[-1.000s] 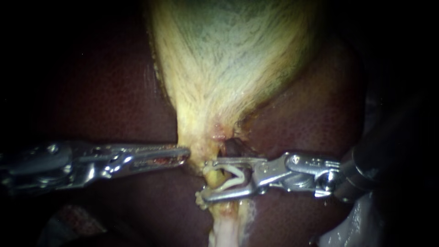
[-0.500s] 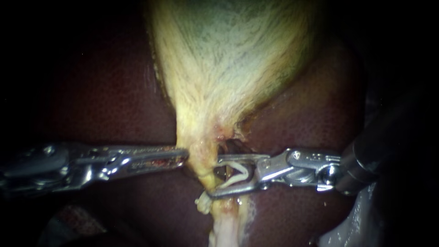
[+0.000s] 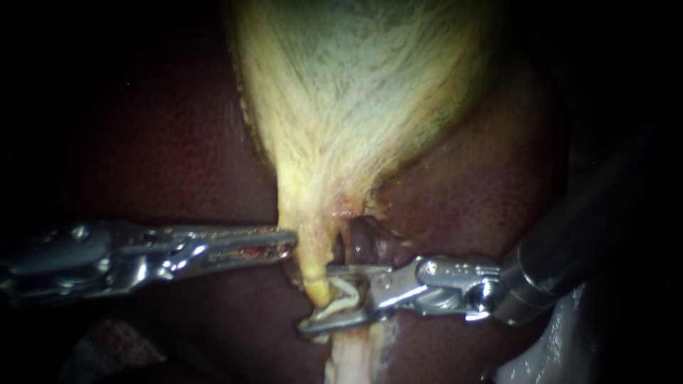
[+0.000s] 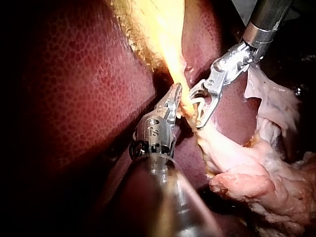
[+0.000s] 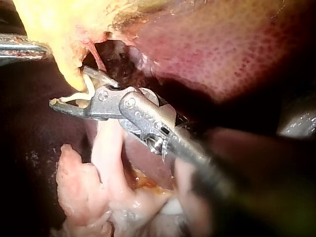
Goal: Clipping third clip left tube
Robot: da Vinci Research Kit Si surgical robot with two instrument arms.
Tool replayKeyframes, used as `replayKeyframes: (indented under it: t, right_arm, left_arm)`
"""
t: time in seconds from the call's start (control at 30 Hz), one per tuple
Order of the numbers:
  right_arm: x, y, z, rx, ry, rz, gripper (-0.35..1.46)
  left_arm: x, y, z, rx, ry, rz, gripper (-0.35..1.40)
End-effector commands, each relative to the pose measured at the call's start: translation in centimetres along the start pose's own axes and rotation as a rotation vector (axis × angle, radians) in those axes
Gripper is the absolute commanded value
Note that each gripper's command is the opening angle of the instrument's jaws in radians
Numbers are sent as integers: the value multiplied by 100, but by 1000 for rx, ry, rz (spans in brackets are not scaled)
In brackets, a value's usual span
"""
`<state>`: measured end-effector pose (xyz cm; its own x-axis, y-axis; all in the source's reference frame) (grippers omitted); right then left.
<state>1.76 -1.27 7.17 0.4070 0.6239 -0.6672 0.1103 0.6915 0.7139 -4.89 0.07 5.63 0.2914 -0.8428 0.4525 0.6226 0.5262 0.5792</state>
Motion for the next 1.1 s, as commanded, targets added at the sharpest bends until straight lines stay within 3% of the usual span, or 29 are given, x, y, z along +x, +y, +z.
replayKeyframes:
  t: [0.03,0.5,0.83,0.93,1.03,1.1]
  right_arm:
    - [3,0,-1,10,-3,-4,51]
    - [46,1,-25,1,64,23,43]
    - [45,2,-26,-5,69,18,33]
    - [43,3,-28,-12,56,-1,18]
    - [40,4,-32,-34,19,-9,-31]
    - [39,5,-35,-64,-9,-23,-35]
  left_arm:
    - [0,0,0,0,0,0,-30]
    - [-1,0,2,-1,0,0,-30]
    - [0,0,3,-1,0,0,-30]
    - [0,0,3,-1,0,0,-30]
    - [0,0,3,-1,0,0,-30]
    - [0,0,3,-1,0,0,-30]
